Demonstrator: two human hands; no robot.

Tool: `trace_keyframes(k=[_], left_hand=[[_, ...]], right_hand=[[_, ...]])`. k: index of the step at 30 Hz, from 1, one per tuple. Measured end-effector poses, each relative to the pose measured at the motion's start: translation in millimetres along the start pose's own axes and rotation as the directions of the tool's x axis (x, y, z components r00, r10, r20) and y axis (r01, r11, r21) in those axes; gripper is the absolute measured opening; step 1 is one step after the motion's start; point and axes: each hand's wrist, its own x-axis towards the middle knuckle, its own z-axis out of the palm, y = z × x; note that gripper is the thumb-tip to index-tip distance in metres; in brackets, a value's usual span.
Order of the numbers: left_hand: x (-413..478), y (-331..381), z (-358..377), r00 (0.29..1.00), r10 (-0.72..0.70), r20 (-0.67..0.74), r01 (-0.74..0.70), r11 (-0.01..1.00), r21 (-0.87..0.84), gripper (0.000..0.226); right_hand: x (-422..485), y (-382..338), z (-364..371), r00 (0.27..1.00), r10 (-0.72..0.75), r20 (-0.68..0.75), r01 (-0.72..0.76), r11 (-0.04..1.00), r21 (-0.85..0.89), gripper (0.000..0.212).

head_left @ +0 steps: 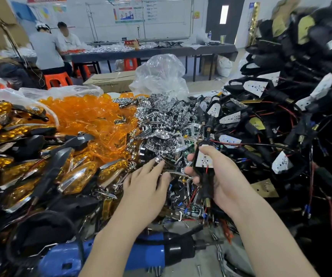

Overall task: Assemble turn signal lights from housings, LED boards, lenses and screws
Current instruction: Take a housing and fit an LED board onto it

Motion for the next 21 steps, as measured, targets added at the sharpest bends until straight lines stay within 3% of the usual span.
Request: trace_keyframes(k=[5, 13, 17, 19, 21], left_hand=[[1, 3, -8, 0.991, 0.021, -0.130, -0.047, 0.979, -0.201, 0.044], [1, 2, -3, 0.999, 0.032, -0.041, -0.037, 0.990, -0.133, 0.042], [0, 3, -7, 0.959, 0.058, -0.276, -0.125, 0.965, -0.232, 0.029], [-1, 5, -12, 0.905, 0.016, -0.426, -0.159, 0.940, -0.302, 0.017], [-2, 7, -17, 0.873, -0.038, -0.485, -0.181, 0.900, -0.396, 0.008]], right_hand=[[-1, -1, -2, 0.999, 0.031, 0.012, -0.032, 0.998, 0.058, 0.032], [-1, 0, -3, 1.000, 0.000, 0.008, 0.000, 0.997, 0.082, 0.028], [-2, -1, -2, 1.000, -0.024, 0.009, 0.023, 0.995, 0.098, 0.031], [-3, -1, -2, 0.999, -0.029, 0.021, 0.026, 0.993, 0.115, 0.041], [-4, -1, -1, 0.998, -0.042, 0.039, 0.037, 0.992, 0.121, 0.052]])
